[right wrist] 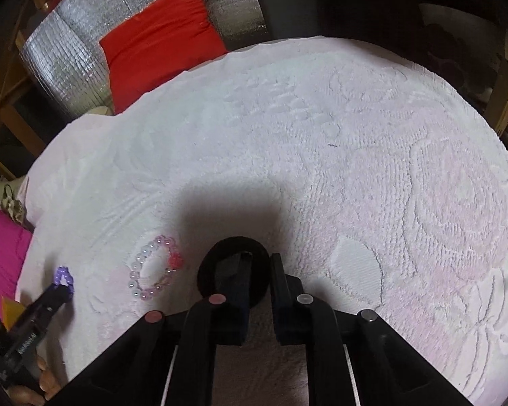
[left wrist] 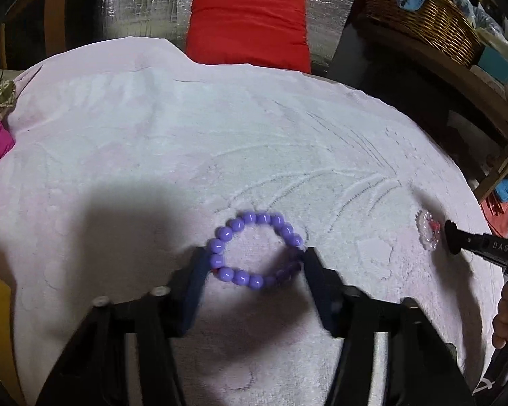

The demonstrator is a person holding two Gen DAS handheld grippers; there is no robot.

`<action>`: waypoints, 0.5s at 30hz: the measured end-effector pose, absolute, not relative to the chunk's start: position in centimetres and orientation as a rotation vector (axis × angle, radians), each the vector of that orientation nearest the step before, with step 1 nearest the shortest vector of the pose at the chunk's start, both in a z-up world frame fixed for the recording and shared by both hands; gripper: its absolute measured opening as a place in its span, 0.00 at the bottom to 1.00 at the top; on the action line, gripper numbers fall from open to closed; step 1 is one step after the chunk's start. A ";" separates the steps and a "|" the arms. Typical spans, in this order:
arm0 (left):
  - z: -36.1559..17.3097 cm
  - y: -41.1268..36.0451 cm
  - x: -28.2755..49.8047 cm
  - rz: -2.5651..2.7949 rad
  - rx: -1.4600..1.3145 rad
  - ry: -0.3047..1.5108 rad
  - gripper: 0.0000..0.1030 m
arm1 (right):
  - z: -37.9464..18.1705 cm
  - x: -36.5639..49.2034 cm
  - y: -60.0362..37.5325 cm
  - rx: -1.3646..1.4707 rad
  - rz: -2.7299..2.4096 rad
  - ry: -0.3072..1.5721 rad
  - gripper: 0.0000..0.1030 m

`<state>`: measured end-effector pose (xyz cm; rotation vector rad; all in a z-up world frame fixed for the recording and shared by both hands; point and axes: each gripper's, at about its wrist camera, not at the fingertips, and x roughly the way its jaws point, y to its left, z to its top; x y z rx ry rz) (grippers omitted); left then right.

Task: Organize jewelry
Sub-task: 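Grasp the purple bead bracelet with the left gripper while the right grasps the black hair tie, then carry the purple bracelet with the left gripper while the right carries the hair tie toward the box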

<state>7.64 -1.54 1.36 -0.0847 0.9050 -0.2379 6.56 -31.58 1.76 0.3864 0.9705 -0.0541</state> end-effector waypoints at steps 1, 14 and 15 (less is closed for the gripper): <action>1.4 -1.8 7.6 -0.244 -0.081 0.903 0.37 | 1.9 6.6 -31.5 0.389 -0.054 0.966 0.11; 3.3 -2.5 5.3 -0.331 -0.116 0.866 0.09 | 3.4 5.4 -30.7 0.441 0.019 0.906 0.11; 3.5 -2.6 5.1 -0.335 -0.117 0.859 0.09 | 3.6 5.3 -30.6 0.442 0.030 0.899 0.11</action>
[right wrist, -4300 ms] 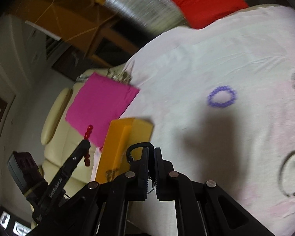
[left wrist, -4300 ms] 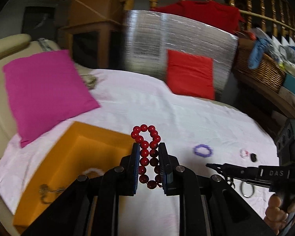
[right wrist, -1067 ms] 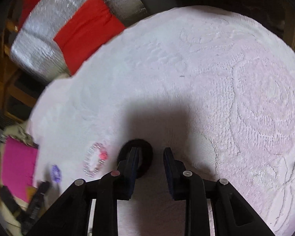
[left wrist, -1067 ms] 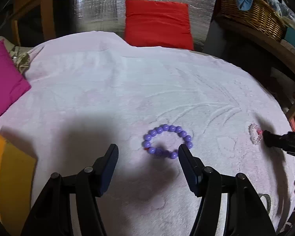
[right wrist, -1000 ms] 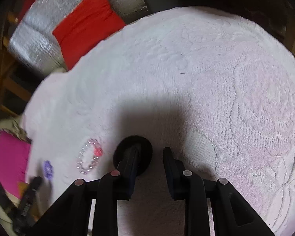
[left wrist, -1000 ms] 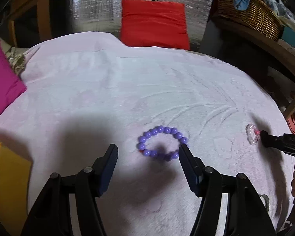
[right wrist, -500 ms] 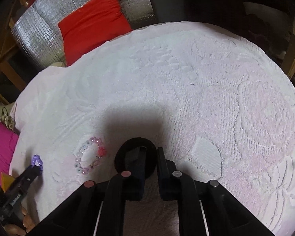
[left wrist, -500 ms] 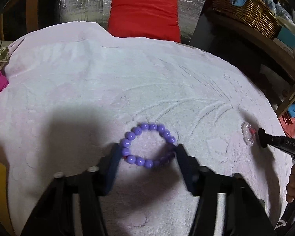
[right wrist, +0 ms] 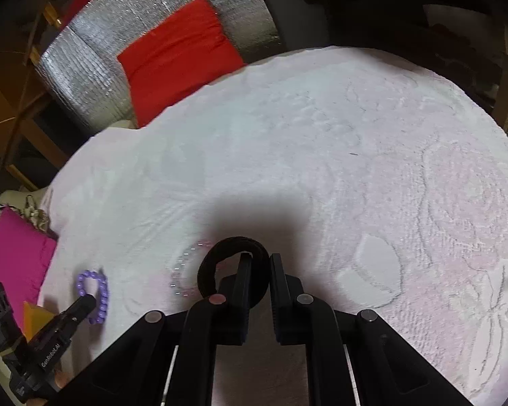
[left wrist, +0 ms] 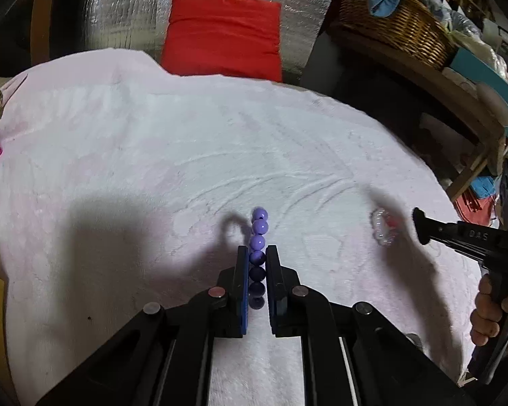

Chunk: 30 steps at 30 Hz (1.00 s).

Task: Organize jewelry
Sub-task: 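Carry the purple bracelet with the left gripper while the right carries the hair tie toward the box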

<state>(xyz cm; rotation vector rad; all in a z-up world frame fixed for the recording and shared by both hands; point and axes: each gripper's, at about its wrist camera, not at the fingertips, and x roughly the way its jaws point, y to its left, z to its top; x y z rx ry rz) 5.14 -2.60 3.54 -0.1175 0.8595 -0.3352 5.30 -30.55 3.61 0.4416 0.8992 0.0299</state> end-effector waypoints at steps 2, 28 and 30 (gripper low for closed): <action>4.1 -2.7 4.8 -0.344 -0.123 0.847 0.09 | 3.9 5.1 -30.3 0.444 0.054 0.890 0.11; 10.1 0.0 -0.8 -0.282 -0.126 0.710 0.09 | 7.7 2.1 -22.8 0.388 0.243 0.814 0.11; 10.4 0.4 -1.1 -0.277 -0.131 0.704 0.09 | 8.0 1.7 -21.7 0.381 0.266 0.807 0.11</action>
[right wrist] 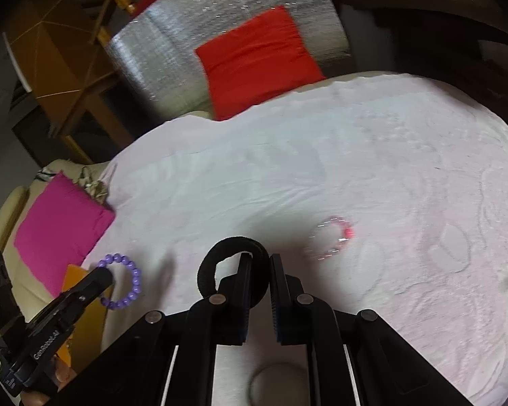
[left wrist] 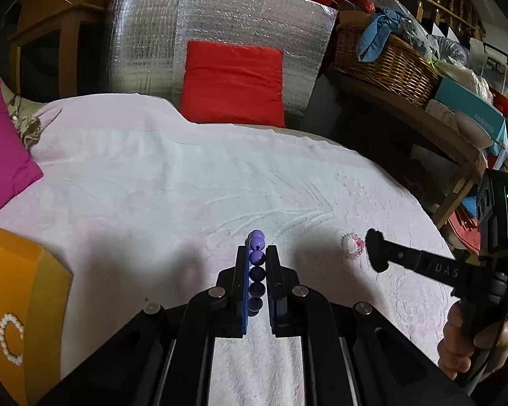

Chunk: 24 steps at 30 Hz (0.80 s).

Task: Organize jewelry
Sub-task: 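Carry the purple bracelet with the left gripper while the right carries the hair tie toward the box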

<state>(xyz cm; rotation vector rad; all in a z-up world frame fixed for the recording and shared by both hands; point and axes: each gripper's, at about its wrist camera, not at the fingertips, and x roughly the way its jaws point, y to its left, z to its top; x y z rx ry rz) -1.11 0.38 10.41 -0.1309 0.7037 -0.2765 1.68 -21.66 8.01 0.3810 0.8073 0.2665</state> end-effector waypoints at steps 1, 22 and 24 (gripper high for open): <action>10.6 0.6 -1.3 -0.273 -0.133 0.700 0.09 | 8.1 1.5 -21.1 0.378 0.278 0.804 0.11; 14.8 13.2 -6.2 0.019 -0.224 0.560 0.09 | 8.7 -0.7 -6.3 0.292 0.530 0.811 0.11; 14.8 14.7 -6.7 0.057 -0.228 0.548 0.09 | 9.0 -1.0 -4.8 0.272 0.558 0.801 0.11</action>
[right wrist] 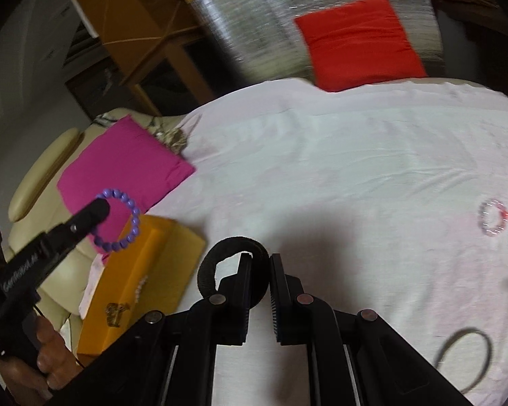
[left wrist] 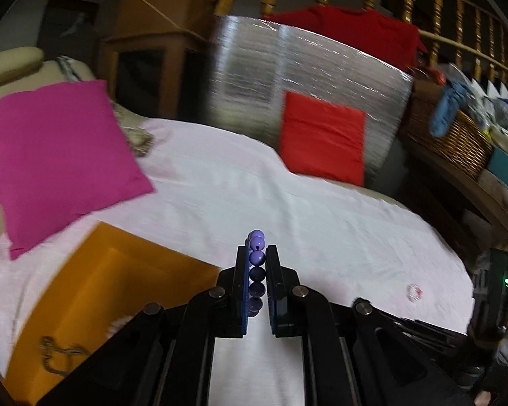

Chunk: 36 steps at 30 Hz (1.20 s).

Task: Organize jewelry
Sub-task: 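Carry the purple bracelet with the left gripper while the right carries the hair tie toward the box, then open the left gripper over the box while the right releases the hair tie into it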

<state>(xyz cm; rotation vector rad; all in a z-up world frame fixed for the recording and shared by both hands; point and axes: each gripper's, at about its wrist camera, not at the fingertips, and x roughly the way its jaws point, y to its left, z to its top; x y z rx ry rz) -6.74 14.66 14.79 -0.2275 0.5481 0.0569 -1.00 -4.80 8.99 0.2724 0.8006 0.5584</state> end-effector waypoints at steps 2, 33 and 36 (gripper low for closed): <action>14.7 16.4 -7.1 0.096 -0.239 0.544 0.09 | 9.3 -1.1 -3.5 0.264 0.595 0.795 0.11; 7.4 29.2 -4.5 0.332 -0.477 0.744 0.13 | 7.2 3.8 14.5 -0.005 0.712 0.932 0.13; 7.8 28.9 -4.6 0.332 -0.467 0.732 0.36 | 7.1 4.3 14.3 0.023 0.698 0.949 0.19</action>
